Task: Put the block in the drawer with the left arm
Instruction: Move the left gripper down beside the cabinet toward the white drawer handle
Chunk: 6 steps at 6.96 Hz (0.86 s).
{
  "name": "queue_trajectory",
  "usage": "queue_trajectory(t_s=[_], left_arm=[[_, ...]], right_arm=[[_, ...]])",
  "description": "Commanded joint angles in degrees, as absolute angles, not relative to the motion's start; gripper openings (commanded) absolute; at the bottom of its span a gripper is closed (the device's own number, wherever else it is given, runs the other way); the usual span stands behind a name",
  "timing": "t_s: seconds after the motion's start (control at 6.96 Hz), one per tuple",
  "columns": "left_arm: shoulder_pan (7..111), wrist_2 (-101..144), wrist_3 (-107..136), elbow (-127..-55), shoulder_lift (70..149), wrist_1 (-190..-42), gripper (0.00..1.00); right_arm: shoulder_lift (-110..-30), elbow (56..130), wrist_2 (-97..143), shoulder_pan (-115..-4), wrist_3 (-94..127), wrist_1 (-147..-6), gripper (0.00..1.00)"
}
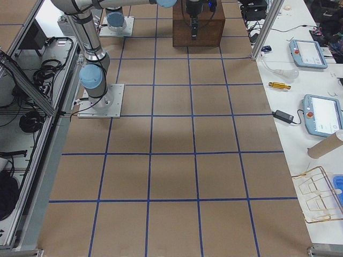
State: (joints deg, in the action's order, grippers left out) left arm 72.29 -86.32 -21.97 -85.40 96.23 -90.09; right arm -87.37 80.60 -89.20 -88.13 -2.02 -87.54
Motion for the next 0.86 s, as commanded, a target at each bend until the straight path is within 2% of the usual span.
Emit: queue_trajectory(t_s=[0.0, 0.72], left_arm=[[67.9, -85.9, -29.4, -85.7, 100.4, -87.6, 1.0], [64.2, -75.6, -31.1, -87.4, 109.9, -85.2, 1.0]], right_arm=[[-87.5, 80.6, -89.2, -88.2, -2.0, -87.5, 1.0], [-87.4, 80.6, -89.1, -88.1, -2.0, -87.5, 1.0]])
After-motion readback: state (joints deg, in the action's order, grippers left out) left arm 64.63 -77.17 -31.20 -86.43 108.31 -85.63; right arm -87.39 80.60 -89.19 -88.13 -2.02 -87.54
